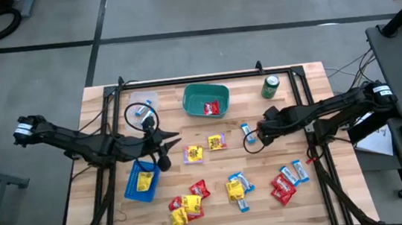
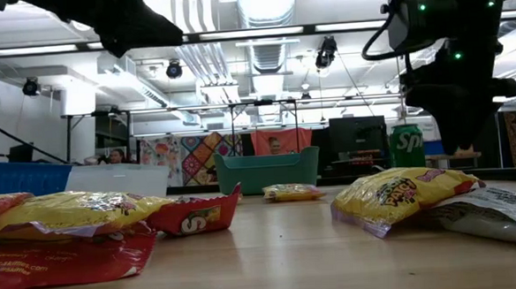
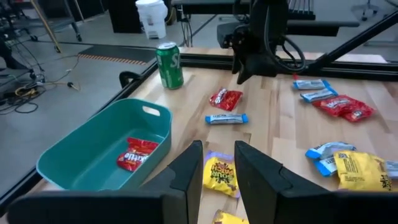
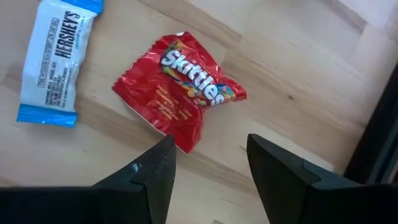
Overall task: Sort candy
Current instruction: Put the red candy into the green bin
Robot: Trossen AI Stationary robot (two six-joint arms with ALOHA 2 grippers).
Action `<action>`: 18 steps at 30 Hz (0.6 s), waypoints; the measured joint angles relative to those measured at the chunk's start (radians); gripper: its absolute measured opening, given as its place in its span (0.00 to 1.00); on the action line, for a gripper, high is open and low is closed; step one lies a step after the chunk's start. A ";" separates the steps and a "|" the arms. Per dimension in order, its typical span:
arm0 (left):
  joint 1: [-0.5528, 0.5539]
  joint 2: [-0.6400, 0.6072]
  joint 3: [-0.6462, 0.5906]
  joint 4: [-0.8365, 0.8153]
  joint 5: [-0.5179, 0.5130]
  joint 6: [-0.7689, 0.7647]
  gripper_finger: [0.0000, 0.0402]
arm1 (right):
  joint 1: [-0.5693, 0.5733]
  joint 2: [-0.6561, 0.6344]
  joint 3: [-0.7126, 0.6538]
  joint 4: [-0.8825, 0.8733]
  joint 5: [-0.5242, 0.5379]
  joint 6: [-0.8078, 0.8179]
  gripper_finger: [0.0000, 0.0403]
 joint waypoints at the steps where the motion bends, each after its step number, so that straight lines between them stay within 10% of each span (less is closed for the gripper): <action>1: 0.000 0.004 0.000 0.004 0.000 0.000 0.19 | -0.002 0.000 0.000 0.001 0.000 0.002 0.47; 18: 0.000 0.060 0.000 0.014 -0.007 -0.001 0.19 | -0.002 0.000 -0.130 0.206 0.011 0.040 0.47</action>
